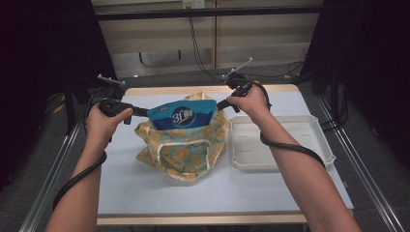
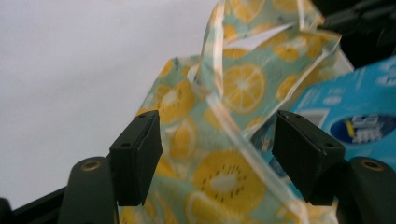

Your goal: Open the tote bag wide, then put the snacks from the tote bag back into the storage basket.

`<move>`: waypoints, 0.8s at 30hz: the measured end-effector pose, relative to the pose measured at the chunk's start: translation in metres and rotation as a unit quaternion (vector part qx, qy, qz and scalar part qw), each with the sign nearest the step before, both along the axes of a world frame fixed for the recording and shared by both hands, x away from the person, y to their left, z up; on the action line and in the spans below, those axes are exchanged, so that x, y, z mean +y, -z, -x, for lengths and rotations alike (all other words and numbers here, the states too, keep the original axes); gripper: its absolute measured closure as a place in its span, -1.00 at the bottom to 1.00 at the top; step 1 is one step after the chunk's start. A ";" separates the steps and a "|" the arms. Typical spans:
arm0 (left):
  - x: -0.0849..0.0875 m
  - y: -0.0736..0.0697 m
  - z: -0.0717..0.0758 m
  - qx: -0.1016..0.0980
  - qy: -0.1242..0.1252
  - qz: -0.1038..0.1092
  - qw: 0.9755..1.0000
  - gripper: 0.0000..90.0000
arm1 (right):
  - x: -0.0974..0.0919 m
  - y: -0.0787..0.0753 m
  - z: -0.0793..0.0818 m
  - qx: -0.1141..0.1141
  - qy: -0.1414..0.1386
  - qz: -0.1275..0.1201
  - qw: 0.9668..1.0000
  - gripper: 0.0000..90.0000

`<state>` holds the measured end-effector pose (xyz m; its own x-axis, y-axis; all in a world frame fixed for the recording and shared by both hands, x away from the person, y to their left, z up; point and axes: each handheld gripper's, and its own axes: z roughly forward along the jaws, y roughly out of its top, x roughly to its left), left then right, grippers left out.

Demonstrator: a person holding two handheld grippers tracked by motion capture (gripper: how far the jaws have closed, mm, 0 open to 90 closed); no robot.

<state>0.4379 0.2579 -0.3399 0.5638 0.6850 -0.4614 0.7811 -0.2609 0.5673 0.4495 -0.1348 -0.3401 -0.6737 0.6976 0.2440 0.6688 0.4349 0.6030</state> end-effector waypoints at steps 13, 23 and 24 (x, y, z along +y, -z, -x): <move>-0.004 0.006 0.018 0.017 0.026 -0.015 0.999 -0.32 | -0.005 0.000 0.005 0.000 0.006 0.003 1.000 1.00; -0.008 0.021 0.016 0.050 0.055 -0.032 0.997 0.63 | -0.006 -0.002 0.007 -0.002 0.006 -0.001 1.000 1.00; -0.008 0.023 0.015 0.052 0.058 -0.027 0.997 0.74 | -0.006 -0.002 0.006 0.000 0.005 -0.001 1.000 1.00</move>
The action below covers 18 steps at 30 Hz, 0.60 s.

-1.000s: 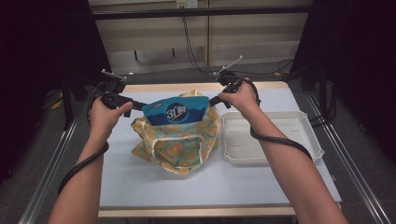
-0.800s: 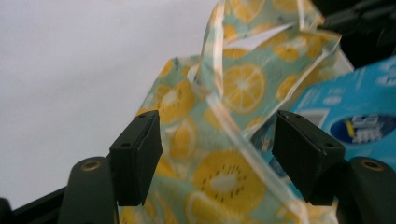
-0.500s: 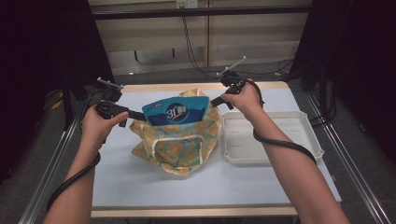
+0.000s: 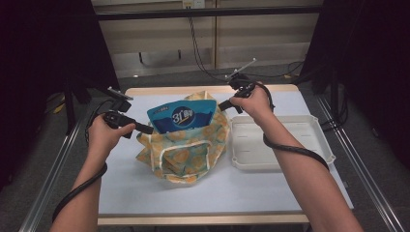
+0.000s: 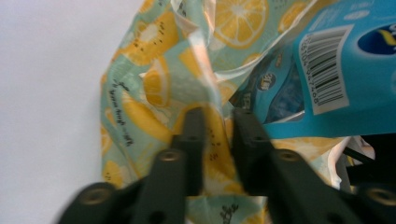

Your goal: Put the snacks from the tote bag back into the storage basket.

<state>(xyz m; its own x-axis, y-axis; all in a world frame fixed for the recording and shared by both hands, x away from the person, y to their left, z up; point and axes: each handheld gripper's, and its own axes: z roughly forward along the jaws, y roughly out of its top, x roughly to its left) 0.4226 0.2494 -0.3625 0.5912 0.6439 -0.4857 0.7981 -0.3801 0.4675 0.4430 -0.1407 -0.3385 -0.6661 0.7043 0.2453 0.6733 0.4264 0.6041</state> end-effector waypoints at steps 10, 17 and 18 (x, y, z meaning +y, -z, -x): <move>0.009 0.004 -0.013 -0.025 -0.041 0.009 0.999 1.00 | -0.004 0.005 -0.006 -0.004 0.007 0.007 1.000 1.00; 0.015 0.009 -0.024 -0.035 -0.057 -0.012 0.998 1.00 | -0.009 0.012 -0.016 -0.008 0.019 0.008 1.000 1.00; 0.015 0.011 -0.025 -0.029 -0.061 -0.008 0.998 1.00 | -0.009 0.013 -0.017 -0.004 0.026 0.008 1.000 1.00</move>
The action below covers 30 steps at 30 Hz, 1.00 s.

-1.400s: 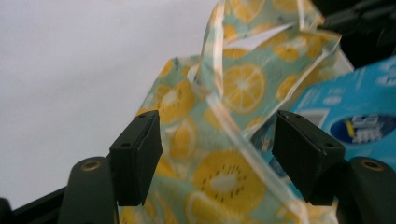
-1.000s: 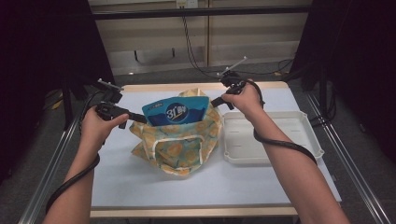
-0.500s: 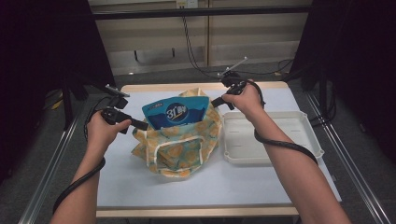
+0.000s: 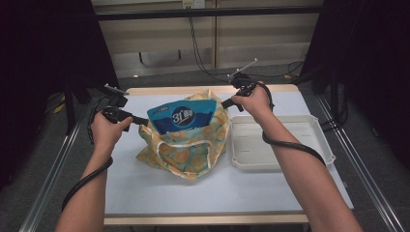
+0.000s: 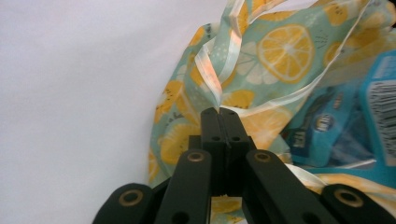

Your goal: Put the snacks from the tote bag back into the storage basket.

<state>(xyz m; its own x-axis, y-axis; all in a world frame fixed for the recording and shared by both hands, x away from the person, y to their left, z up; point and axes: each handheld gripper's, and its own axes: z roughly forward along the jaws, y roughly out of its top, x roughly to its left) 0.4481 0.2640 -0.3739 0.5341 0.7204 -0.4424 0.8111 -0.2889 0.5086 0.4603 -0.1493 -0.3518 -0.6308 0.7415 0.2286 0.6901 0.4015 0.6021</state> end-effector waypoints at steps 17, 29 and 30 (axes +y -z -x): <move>0.003 0.020 -0.002 0.020 -0.011 -0.005 1.000 1.00 | -0.017 0.026 -0.020 0.023 0.041 0.010 0.999 1.00; 0.001 0.015 0.007 0.014 0.005 -0.003 1.000 1.00 | -0.025 0.019 0.003 0.012 0.024 -0.003 1.000 0.59; 0.000 0.014 0.009 0.015 0.002 -0.002 1.000 1.00 | -0.025 0.017 0.006 0.011 0.024 -0.001 1.000 0.55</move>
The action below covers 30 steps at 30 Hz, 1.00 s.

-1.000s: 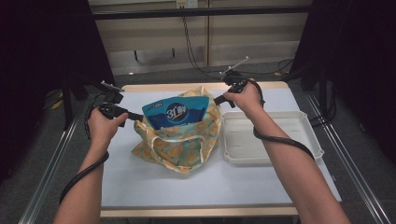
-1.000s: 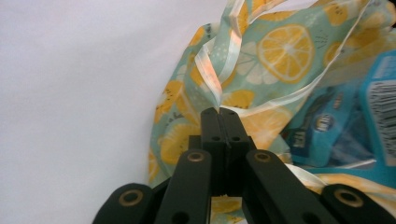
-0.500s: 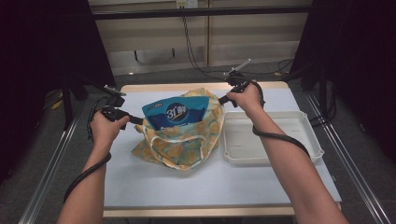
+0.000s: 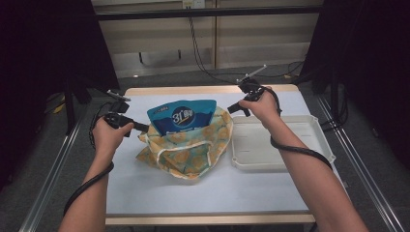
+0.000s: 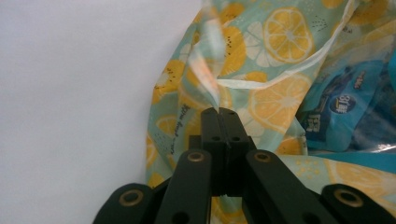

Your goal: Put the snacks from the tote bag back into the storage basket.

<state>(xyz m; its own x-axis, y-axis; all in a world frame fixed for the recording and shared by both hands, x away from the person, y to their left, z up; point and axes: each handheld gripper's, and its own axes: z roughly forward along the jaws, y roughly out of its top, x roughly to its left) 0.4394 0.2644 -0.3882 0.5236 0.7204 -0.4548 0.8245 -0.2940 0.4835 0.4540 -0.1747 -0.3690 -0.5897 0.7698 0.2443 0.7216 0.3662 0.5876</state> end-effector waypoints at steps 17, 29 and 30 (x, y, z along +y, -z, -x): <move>0.000 -0.005 0.014 -0.006 -0.003 0.012 1.000 1.00 | 0.008 -0.007 0.046 -0.033 -0.073 -0.015 0.997 0.09; -0.002 0.000 0.014 -0.002 -0.005 0.015 1.000 1.00 | 0.021 0.004 0.057 -0.039 -0.123 -0.016 0.992 -0.10; -0.002 0.000 0.014 -0.003 -0.008 0.015 1.000 1.00 | 0.022 0.004 0.057 -0.043 -0.123 -0.017 0.991 -0.10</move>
<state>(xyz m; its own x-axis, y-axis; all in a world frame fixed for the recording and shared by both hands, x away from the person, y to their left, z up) 0.4254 0.2626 -0.3878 0.5155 0.7141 -0.4737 0.8258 -0.2664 0.4971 0.3966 -0.1523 -0.3734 -0.7784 0.5924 0.2078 0.5594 0.5044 0.6578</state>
